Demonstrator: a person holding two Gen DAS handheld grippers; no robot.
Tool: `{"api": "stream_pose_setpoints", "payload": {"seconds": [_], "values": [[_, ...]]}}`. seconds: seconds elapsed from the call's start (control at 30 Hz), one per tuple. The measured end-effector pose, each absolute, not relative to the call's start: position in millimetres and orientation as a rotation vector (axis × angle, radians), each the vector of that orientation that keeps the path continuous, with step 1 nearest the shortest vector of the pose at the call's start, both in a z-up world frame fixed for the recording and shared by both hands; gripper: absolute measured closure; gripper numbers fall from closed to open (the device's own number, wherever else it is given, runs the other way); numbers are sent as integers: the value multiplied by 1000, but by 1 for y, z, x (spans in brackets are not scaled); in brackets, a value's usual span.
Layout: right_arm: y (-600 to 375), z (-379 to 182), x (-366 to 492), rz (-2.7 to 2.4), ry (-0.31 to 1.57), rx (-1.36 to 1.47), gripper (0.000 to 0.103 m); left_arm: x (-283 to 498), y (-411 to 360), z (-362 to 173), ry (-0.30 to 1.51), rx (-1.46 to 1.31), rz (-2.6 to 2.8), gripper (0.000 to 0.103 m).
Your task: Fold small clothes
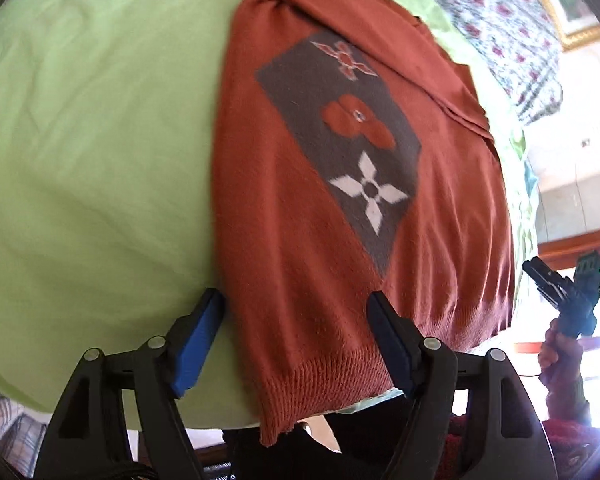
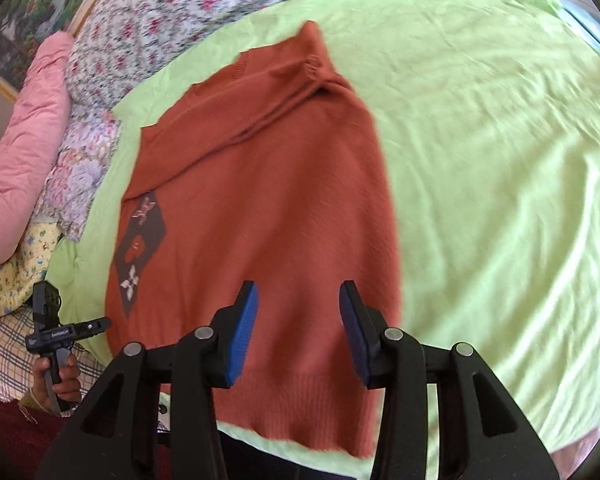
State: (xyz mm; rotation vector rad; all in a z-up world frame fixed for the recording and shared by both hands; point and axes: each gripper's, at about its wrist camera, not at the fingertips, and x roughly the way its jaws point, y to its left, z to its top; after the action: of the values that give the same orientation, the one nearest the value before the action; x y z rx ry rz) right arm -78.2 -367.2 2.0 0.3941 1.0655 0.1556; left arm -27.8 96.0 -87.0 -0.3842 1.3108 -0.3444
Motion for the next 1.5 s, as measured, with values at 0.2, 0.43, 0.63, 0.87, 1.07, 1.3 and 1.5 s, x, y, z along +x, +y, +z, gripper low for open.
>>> {"api": "stream_pose_setpoints", "payload": {"seconds": [0.2,0.43,0.63,0.87,1.07,1.3,1.5], "values": [[-386,-15,-94,109,1112,418,59,-37,92,-86,1291,-392,-401,58],[-384,-32,-105,139,1166,419,53,-46,91,-92,1290,-387,-413,51],[-377,-44,-104,169,1165,428,69,-46,80,-91,1275,-332,-416,61],[-384,-33,-115,186,1175,452,94,-55,94,-70,1203,-355,-400,98],[-395,-4,-113,267,1094,578,95,-51,100,-31,1106,-416,-421,98],[-401,29,-82,312,943,685,95,-8,107,17,983,-441,-413,98],[-393,57,-17,349,879,642,95,60,104,47,882,-446,-403,98]]}}
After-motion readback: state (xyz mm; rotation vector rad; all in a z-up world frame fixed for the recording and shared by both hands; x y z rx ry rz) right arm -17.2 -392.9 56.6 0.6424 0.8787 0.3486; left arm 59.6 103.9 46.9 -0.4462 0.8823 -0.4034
